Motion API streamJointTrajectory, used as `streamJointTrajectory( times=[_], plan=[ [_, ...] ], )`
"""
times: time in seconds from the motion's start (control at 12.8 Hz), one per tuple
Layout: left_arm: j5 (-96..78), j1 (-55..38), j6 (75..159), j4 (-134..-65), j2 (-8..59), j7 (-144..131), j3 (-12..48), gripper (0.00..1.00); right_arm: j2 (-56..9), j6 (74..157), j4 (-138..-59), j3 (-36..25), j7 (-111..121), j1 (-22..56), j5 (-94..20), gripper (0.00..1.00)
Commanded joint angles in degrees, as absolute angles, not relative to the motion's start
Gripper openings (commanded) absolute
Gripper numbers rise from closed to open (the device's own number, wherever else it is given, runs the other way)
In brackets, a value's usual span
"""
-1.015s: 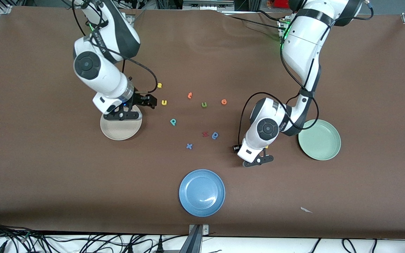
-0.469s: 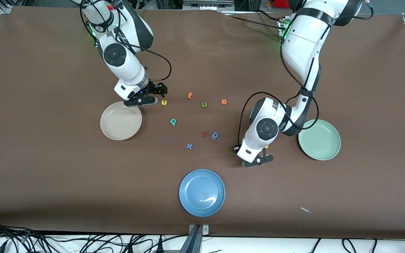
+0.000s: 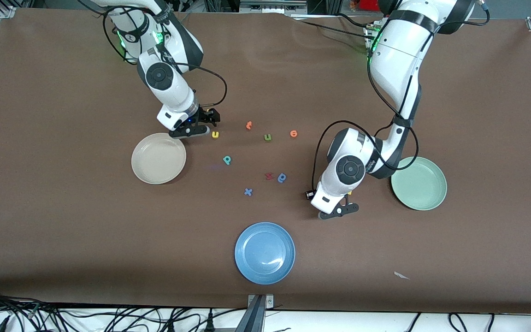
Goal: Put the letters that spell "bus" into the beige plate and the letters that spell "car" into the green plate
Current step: 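Grasp the cyan L letter with the left gripper while the right gripper reaches letters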
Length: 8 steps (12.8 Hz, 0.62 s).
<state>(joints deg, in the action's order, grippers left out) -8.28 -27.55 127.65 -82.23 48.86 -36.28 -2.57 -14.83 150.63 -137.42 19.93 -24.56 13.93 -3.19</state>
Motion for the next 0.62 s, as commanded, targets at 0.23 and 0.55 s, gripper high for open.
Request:
streamJointTrajectory(
  times=[0.23,0.55],
  plan=[
    [-6.42,-20.24,109.02,-82.53,36.67,-27.37,-2.81,0.15,-16.43,156.79,-142.56,20.48,-29.27,17.74,-2.2,0.94],
    [-3.89,-11.1,98.71,-85.15,31.74,-12.08,-2.81,0.17,-16.52,158.81,-144.92,21.52,-29.79,18.28,-2.2,0.92]
  ],
)
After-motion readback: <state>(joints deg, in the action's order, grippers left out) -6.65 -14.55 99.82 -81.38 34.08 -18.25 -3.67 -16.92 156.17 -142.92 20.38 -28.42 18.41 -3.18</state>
